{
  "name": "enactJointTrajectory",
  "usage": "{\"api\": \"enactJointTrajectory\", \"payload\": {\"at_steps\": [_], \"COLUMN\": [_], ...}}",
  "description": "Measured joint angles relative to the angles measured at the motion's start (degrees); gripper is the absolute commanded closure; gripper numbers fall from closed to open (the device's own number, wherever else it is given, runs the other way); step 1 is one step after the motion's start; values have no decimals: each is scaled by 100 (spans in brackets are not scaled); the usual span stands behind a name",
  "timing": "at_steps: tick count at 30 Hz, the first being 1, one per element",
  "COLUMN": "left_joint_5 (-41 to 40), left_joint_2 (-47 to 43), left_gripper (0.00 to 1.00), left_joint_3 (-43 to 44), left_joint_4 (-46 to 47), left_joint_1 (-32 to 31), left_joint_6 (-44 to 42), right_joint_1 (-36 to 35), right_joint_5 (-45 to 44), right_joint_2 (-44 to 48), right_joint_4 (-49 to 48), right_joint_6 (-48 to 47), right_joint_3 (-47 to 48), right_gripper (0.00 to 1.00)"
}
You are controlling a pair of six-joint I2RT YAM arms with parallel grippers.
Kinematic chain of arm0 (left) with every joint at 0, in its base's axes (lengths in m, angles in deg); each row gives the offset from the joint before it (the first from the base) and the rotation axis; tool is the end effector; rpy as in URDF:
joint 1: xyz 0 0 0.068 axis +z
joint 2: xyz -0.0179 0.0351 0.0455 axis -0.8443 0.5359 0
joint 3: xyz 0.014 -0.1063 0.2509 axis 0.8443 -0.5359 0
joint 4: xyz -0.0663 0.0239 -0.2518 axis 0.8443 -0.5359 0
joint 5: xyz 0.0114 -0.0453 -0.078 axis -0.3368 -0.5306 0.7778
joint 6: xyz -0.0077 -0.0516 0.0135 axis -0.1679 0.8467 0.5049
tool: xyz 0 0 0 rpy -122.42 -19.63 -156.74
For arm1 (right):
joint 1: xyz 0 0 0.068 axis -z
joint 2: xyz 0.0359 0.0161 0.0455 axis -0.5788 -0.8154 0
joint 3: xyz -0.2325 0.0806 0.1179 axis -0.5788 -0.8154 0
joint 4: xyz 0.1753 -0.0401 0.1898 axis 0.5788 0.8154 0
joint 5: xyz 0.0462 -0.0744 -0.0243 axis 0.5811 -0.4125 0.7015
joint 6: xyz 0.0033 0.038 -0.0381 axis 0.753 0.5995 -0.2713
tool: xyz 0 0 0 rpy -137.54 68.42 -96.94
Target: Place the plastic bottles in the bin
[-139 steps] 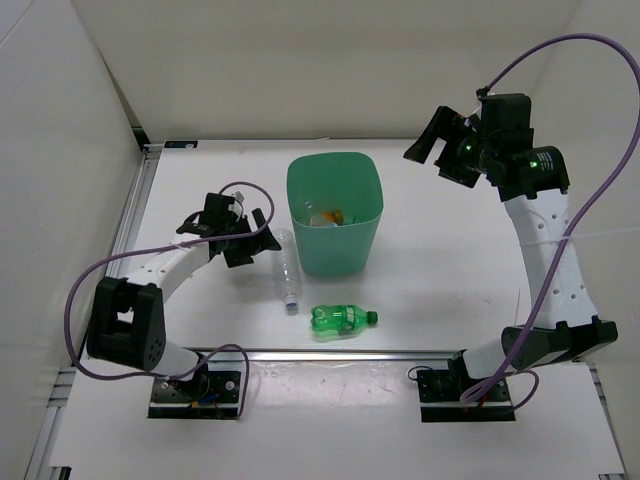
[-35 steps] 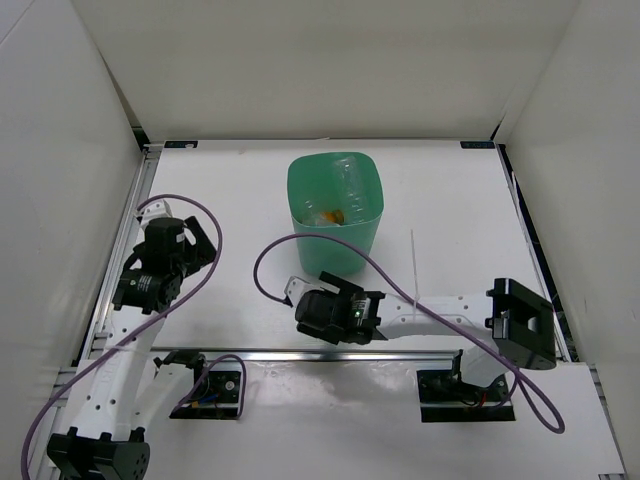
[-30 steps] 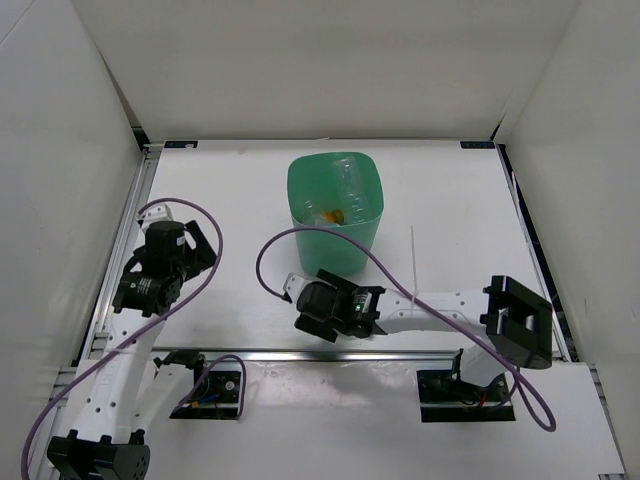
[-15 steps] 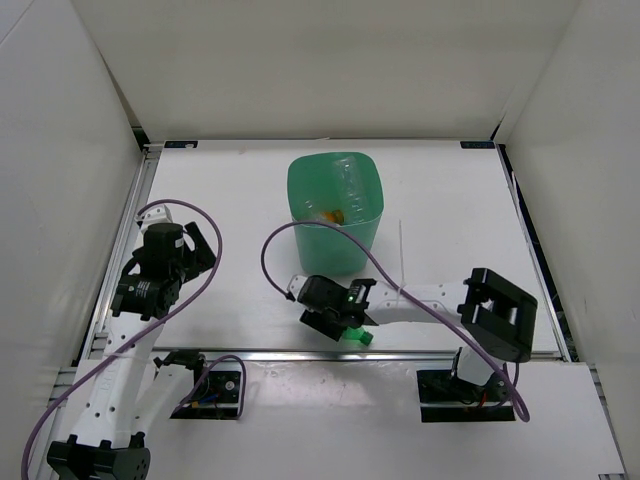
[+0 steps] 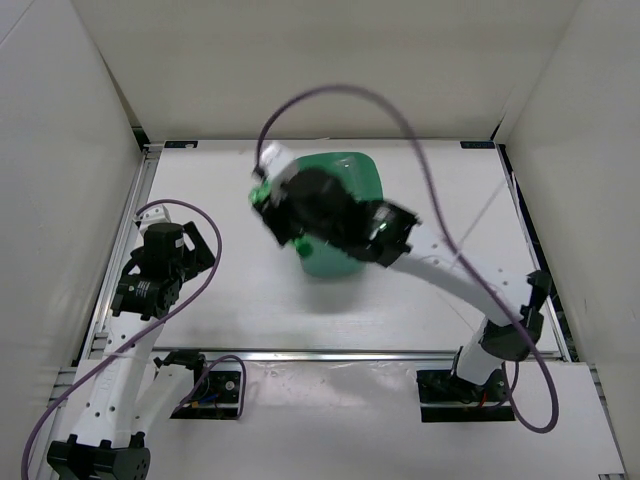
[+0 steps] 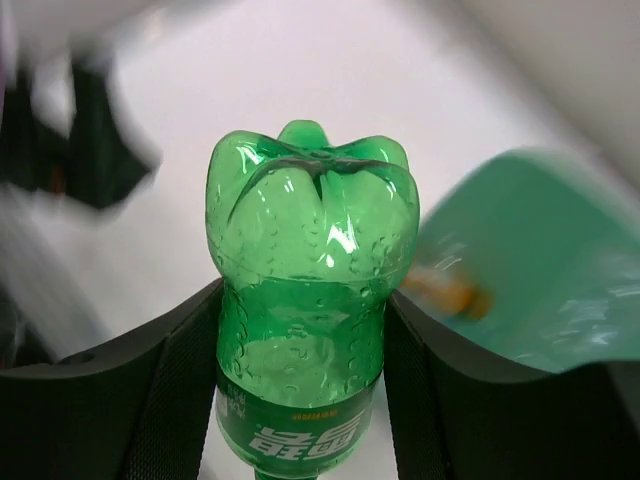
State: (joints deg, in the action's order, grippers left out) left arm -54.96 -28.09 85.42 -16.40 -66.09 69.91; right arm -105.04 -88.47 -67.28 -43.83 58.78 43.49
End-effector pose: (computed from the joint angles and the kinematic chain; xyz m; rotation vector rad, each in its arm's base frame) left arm 0.1440 -0.0101 0.3077 -0.5520 2.2225 0.0431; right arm 0.1381 0.3358 0.4376 -0.9397 1.7754 0.4258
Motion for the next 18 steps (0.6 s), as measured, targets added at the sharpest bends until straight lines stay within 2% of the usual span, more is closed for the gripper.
{"api": "enactJointTrajectory", "payload": {"at_steps": [4, 9, 10, 13, 14, 15, 17, 18], "left_joint_5": [-22, -26, -26, -28, -28, -28, -28, -28], "left_joint_2": [2, 2, 4, 31, 39, 46, 48, 48], "left_gripper": [0, 0, 0, 0, 0, 0, 0, 0], "left_joint_3": [0, -4, -9, -20, -28, -39, -59, -70], "left_joint_4": [2, 4, 2, 2, 4, 2, 0, 0], "left_joint_1": [0, 0, 0, 0, 0, 0, 0, 0], "left_joint_6": [0, 15, 24, 74, 103, 133, 188, 221], "right_joint_1": [1003, 2028, 2109, 2299, 2326, 2343, 2347, 2345], "right_joint_5": [-219, -111, -24, 337, 444, 555, 717, 728], "right_joint_2": [11, -13, -59, -306, -363, -415, -448, -448], "right_joint_4": [-216, -363, -358, -278, -249, -197, -28, 98], "right_joint_6": [4, 35, 52, 168, 208, 251, 367, 426], "right_joint_3": [1401, 1432, 1333, 1001, 874, 737, 494, 435], "right_gripper": [76, 71, 66, 37, 27, 11, 0, 0]}}
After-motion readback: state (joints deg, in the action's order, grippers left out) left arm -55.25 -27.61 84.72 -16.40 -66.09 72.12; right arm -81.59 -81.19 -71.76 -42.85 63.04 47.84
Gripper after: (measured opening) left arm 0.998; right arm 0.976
